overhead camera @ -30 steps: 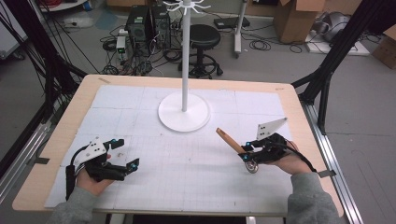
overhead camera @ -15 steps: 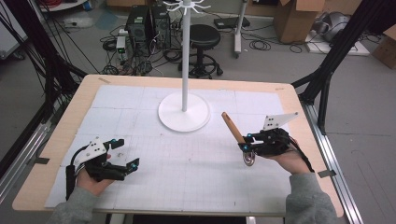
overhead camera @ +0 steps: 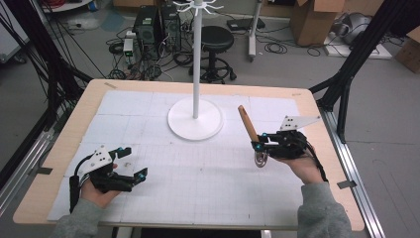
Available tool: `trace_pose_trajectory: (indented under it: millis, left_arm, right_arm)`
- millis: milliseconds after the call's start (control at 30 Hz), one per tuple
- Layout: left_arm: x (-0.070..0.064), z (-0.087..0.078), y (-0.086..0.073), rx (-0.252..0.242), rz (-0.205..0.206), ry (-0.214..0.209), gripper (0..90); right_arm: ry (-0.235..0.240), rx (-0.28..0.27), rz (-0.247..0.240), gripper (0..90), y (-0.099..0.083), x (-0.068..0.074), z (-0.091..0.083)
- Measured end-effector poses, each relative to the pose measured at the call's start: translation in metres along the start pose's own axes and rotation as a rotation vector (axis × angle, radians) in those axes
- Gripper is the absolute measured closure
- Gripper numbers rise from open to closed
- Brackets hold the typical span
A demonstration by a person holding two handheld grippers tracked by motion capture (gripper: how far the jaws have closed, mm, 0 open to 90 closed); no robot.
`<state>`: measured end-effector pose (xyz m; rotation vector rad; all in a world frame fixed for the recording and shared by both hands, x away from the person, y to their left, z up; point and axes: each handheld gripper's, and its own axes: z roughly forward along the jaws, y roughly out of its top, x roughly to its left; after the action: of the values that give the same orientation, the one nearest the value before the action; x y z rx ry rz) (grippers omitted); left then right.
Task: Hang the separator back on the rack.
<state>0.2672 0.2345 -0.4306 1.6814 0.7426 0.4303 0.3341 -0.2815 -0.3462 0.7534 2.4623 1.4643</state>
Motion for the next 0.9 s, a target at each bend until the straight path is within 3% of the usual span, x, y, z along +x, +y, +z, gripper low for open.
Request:
trace_pose_trajectory:
  millis: [133, 233, 900]
  left_arm:
    - [0.0, 0.0, 0.0, 0.0, 0.003, 0.002, 1.9]
    - [-0.001, 0.0, 0.0, -0.006, -0.001, 0.005, 1.9]
    - [-0.001, -0.001, 0.0, -0.006, 0.008, 0.014, 1.9]
  right_arm:
    - [0.026, -0.018, 0.006, 69.6, 0.004, 0.002, 0.003]
    - [0.018, -0.029, 0.004, 69.6, 0.008, 0.005, 0.006]
    - [-0.086, -0.119, 0.026, 69.6, 0.027, 0.007, 0.004]
